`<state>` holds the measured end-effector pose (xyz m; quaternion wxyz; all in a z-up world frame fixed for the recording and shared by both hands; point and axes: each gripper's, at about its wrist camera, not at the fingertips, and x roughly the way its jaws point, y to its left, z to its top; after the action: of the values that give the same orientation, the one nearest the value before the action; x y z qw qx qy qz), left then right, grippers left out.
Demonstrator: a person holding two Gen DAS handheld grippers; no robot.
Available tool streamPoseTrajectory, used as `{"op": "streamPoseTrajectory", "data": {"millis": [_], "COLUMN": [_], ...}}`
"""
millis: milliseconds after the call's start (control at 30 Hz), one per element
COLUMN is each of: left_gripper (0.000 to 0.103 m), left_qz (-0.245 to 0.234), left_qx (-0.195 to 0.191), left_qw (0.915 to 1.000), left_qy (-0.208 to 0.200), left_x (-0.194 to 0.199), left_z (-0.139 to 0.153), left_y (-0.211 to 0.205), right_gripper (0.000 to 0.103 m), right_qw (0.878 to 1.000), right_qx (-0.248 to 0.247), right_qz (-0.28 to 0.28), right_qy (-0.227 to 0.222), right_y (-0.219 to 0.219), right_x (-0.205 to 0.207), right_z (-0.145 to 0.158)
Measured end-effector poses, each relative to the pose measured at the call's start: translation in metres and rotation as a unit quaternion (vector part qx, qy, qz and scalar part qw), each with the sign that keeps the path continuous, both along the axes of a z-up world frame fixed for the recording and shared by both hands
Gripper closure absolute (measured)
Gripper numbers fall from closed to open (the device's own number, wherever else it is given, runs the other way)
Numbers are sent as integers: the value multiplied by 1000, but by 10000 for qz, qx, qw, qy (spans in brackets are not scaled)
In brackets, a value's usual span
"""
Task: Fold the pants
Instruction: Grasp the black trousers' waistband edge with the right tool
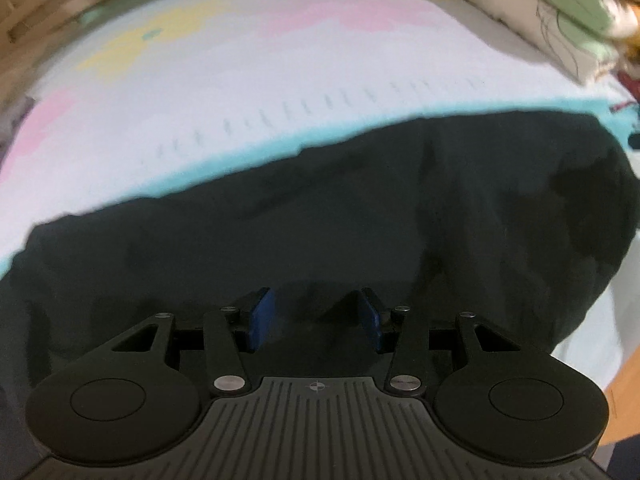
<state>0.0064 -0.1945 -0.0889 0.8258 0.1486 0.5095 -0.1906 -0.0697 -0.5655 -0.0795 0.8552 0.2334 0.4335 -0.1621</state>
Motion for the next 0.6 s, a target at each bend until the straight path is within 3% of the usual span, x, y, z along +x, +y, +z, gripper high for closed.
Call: {"op": "streamPoseTrajectory", "data": {"millis": [233, 367, 400, 467, 600], "left_gripper": [57, 57, 57, 57, 57], "left_qz": [176, 159, 165, 167, 62], "left_qx": [-142, -77, -75, -72, -66], "left_qw": [9997, 9998, 9998, 9998, 9998], "left_qy": [127, 96, 98, 74, -150], "left_x": [11, 9, 10, 11, 5], "left_z": [-4, -3, -2, -1, 6], "left_y": [-2, -5, -5, -6, -11], "right_gripper": [48, 49, 51, 73, 74], "right_qw": [9994, 9981, 9974, 9954, 9907], "right_qx": [3, -290, -377, -538, -1006], "right_qz": [253, 552, 606, 768, 908], "right_qy": [-219, 20, 93, 189, 97], "right_y": [-3, 10, 13, 19, 29], "right_x": [5, 18, 21, 23, 23], "right_z": [-12, -26, -30, -37, -27]}}
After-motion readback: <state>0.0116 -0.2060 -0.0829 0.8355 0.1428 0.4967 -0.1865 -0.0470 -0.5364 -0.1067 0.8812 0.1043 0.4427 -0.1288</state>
